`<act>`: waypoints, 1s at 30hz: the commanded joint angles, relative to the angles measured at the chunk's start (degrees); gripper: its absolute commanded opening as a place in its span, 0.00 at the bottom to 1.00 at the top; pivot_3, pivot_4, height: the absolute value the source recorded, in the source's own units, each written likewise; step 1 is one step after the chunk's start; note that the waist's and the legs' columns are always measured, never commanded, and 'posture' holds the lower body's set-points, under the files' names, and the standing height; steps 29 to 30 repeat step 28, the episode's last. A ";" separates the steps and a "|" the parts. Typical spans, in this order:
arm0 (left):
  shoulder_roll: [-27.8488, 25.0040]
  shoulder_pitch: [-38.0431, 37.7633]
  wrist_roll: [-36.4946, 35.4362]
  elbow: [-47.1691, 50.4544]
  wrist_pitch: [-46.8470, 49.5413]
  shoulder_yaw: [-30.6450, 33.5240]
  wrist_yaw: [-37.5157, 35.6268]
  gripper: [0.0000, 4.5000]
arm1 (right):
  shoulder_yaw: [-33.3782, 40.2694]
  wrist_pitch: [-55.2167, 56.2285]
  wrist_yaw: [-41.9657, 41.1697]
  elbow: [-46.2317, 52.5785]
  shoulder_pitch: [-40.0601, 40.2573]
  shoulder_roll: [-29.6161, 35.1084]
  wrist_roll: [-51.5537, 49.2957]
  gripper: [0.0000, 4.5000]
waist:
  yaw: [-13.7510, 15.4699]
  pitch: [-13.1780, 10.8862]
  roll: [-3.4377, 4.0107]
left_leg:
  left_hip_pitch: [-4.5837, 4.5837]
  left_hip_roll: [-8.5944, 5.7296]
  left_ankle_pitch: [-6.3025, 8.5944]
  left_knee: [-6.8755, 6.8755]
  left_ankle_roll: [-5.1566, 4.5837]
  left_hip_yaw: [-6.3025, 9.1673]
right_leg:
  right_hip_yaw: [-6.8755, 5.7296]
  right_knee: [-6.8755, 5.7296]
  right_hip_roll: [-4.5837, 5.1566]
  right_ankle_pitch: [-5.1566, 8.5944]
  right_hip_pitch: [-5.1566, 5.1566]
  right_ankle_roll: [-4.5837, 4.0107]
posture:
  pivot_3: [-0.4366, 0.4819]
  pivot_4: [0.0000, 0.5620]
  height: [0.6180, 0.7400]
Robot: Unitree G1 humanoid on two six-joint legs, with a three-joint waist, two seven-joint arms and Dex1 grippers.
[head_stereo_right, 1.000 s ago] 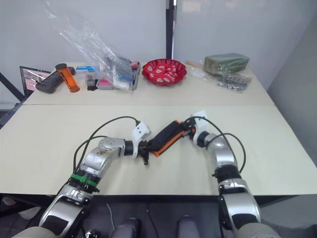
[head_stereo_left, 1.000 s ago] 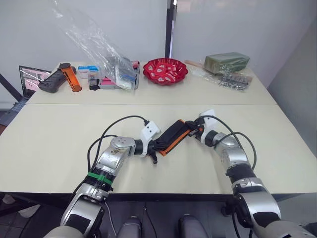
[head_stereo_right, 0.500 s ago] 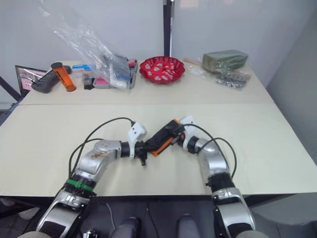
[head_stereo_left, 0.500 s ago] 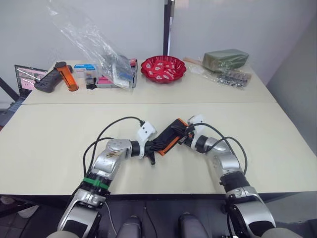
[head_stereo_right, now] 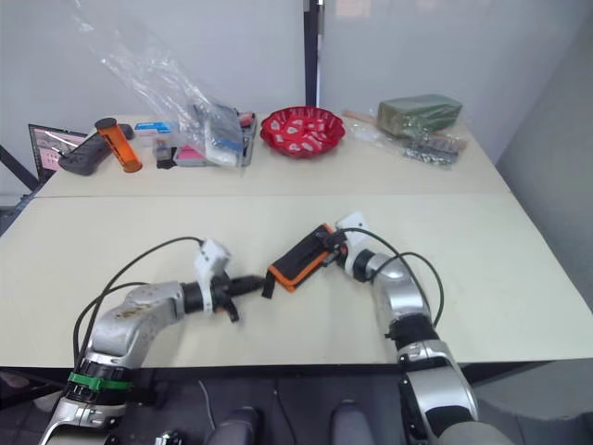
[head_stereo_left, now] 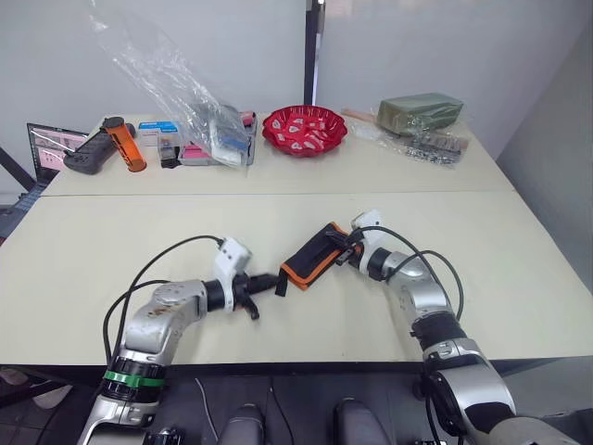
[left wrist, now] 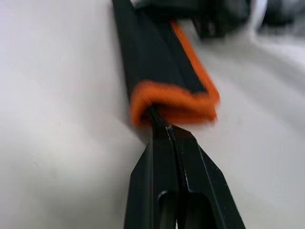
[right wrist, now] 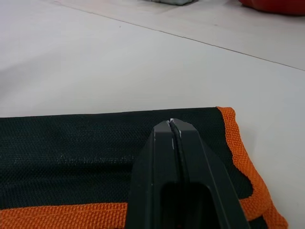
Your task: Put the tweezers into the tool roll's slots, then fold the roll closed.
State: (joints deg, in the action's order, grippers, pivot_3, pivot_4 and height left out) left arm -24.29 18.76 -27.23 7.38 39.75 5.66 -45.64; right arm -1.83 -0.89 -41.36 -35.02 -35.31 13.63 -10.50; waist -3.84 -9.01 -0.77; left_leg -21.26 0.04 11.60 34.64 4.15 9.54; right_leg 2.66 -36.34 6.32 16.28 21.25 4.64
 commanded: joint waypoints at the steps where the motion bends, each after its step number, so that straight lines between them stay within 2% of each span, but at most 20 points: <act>1: -4.29 -1.12 -4.30 5.72 1.21 8.20 1.28 0.01 | 1.27 -5.37 -5.51 9.67 2.21 1.86 -5.18 0.00 | -0.31 -0.11 0.06 | -0.04 0.00 0.01 -0.02 0.00 -0.01 | 0.01 0.03 0.00 0.00 0.05 0.00 | 0.48 0.27 1.00; 2: -5.87 -2.21 -4.86 6.64 1.60 9.71 1.33 0.01 | 2.10 -8.01 -6.19 12.80 2.35 2.63 -7.04 0.00 | -0.33 -0.17 0.14 | -0.10 0.00 0.01 -0.02 0.00 -0.04 | 0.04 0.04 0.00 -0.07 0.11 -0.11 | 0.48 0.27 1.00; 3: -8.19 -3.97 -5.07 7.71 2.21 10.91 0.72 0.06 | 2.80 -11.24 -7.53 16.08 2.37 3.95 -9.17 0.00 | -0.41 -0.26 0.21 | -0.12 0.00 0.01 -0.03 0.00 -0.06 | 0.07 0.07 0.00 -0.12 0.14 -0.20 | 0.48 0.27 1.00; 4: -9.88 -5.38 -6.85 8.00 4.08 12.53 0.04 0.13 | 3.00 -13.03 -8.51 18.37 2.40 5.48 -9.86 0.06 | -0.38 -0.31 0.28 | -0.21 0.00 0.01 -0.04 0.00 -0.10 | 0.12 0.06 0.01 -0.17 0.26 -0.29 | 0.48 0.27 1.00; 5: -10.99 -6.24 -8.30 8.02 5.39 13.45 -0.34 0.18 | 2.96 -14.15 -9.06 19.75 2.42 6.55 -10.15 0.13 | -0.24 -0.33 0.31 | -0.38 -0.01 0.01 -0.04 0.00 -0.14 | 0.17 0.04 0.01 -0.21 0.45 -0.36 | 0.48 0.27 1.00; 7: -14.89 -9.57 -5.40 8.09 2.88 14.10 -0.88 0.33 | 2.81 -14.22 -10.82 21.31 2.79 9.43 -9.58 0.27 | -0.12 -0.41 0.24 | -0.82 -0.02 0.00 0.05 0.00 -0.14 | 0.18 -0.18 0.01 -0.22 0.94 -0.38 | 0.48 0.27 1.00; 10: -20.75 -17.23 0.49 6.28 -4.29 16.39 -2.59 0.55 | 4.01 -13.51 -13.96 22.25 3.89 14.50 -9.45 0.49 | 0.08 -0.66 0.13 | -0.85 -0.01 0.00 0.05 0.00 -0.15 | 0.18 -0.35 0.00 -0.18 1.06 -0.45 | 0.48 0.27 1.00; 14: -23.44 -23.44 2.67 3.74 -8.49 21.32 -2.24 0.84 | 5.77 -13.92 -17.47 22.77 6.37 19.76 -10.52 0.80 | 0.71 -0.83 0.11 | -0.85 -0.01 0.01 0.05 0.00 -0.20 | 0.18 -0.34 0.01 -0.13 1.06 -0.44 | 0.48 0.27 1.00; 16: -23.96 -27.86 3.48 2.74 -10.59 25.84 -2.78 0.99 | 7.20 -12.73 -19.58 22.27 9.49 23.06 -10.23 0.95 | 1.02 -0.85 0.08 | -0.86 -0.01 0.01 0.06 0.01 -0.20 | 0.18 -0.34 0.02 -0.07 1.05 -0.35 | 0.48 0.27 1.00; 17: -24.02 -30.38 4.12 2.19 -12.00 28.12 -3.14 1.00 | 8.20 -12.07 -20.32 21.62 11.02 24.47 -10.16 0.99 | 1.12 -0.86 0.07 | -0.86 -0.01 0.01 0.07 0.01 -0.22 | 0.18 -0.34 0.03 -0.05 1.05 -0.32 | 0.48 0.27 1.00; 23: -20.93 -38.61 4.06 0.48 -17.66 35.67 -3.32 1.00 | 10.97 -6.57 -21.33 13.83 13.50 28.65 -8.09 0.99 | 1.23 -0.94 0.02 | -0.84 0.00 0.02 0.07 0.00 -0.29 | 0.19 -0.33 0.05 0.01 1.05 -0.32 | 0.48 0.27 1.00; 30: -17.97 -41.34 3.72 -0.53 -20.68 37.10 -3.37 1.00 | 10.82 -1.94 -21.08 7.73 12.45 28.71 -6.48 0.99 | 1.25 -0.94 -0.01 | -0.78 0.01 0.01 0.10 0.01 -0.33 | 0.23 -0.35 0.05 0.06 0.99 -0.26 | 0.48 0.27 1.00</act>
